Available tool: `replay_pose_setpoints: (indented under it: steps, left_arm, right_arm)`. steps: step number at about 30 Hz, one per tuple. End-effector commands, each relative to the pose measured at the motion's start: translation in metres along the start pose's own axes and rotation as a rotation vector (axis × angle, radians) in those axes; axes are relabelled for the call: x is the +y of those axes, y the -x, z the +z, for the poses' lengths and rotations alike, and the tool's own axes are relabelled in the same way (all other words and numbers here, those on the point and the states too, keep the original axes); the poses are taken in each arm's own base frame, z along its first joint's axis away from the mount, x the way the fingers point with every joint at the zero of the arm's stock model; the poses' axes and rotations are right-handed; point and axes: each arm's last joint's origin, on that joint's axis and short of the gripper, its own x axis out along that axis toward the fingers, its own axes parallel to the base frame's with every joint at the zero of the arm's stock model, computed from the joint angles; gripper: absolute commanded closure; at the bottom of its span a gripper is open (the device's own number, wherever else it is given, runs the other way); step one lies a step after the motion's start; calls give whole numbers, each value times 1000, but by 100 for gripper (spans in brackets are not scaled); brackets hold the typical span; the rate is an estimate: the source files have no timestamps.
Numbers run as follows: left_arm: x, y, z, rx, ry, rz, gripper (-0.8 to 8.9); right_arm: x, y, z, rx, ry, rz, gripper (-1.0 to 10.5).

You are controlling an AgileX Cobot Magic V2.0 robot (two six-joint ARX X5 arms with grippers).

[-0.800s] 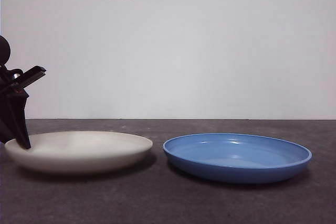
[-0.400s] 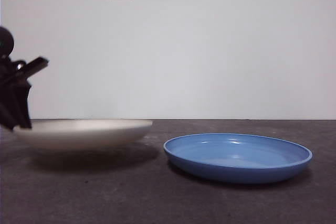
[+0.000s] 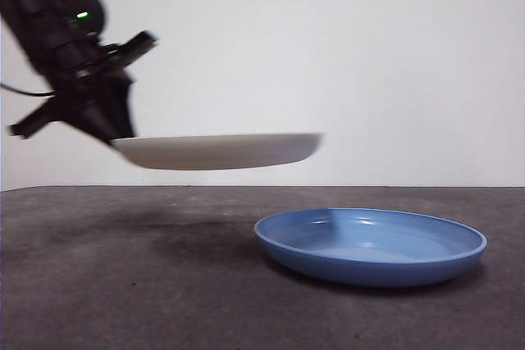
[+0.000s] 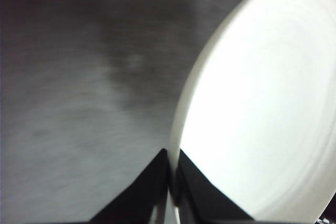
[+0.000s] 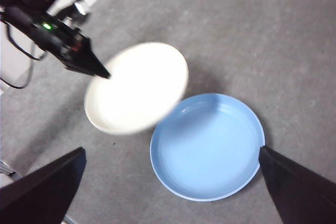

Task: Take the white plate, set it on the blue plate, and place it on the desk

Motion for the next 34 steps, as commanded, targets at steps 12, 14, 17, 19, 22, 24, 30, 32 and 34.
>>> replay_pose_setpoints:
  steps: [12, 14, 17, 19, 22, 24, 30, 32, 34]
  left_arm:
    - [-92, -73, 13, 62, -153, -68, 798]
    - [-96, -83, 16, 77, -159, -65, 798]
    - [-96, -96, 19, 102, -160, -45, 798]
    - [-94, -104, 21, 113, -158, -14, 798]
    - [-90, -112, 21, 140, -151, 1, 798]
    - [-86, -117, 21, 157, -151, 8, 798]
    - [-81, -129, 21, 179, -157, 16, 798]
    - [-81, -130, 21, 181, -167, 15, 798]
    - [-81, -130, 21, 180, -176, 14, 797]
  right_arm:
    - [17, 30, 16, -62, 55, 15, 375]
    - [17, 31, 15, -52, 50, 16, 375]
    - [17, 31, 13, -30, 40, 13, 374]
    - [17, 31, 12, -22, 36, 12, 375]
    - [17, 31, 12, -20, 35, 12, 375]
    - [17, 31, 12, -19, 34, 11, 374]
    - [17, 31, 12, -20, 35, 12, 375]
    - [17, 31, 12, -22, 36, 11, 374]
    - [17, 31, 12, -23, 36, 12, 374]
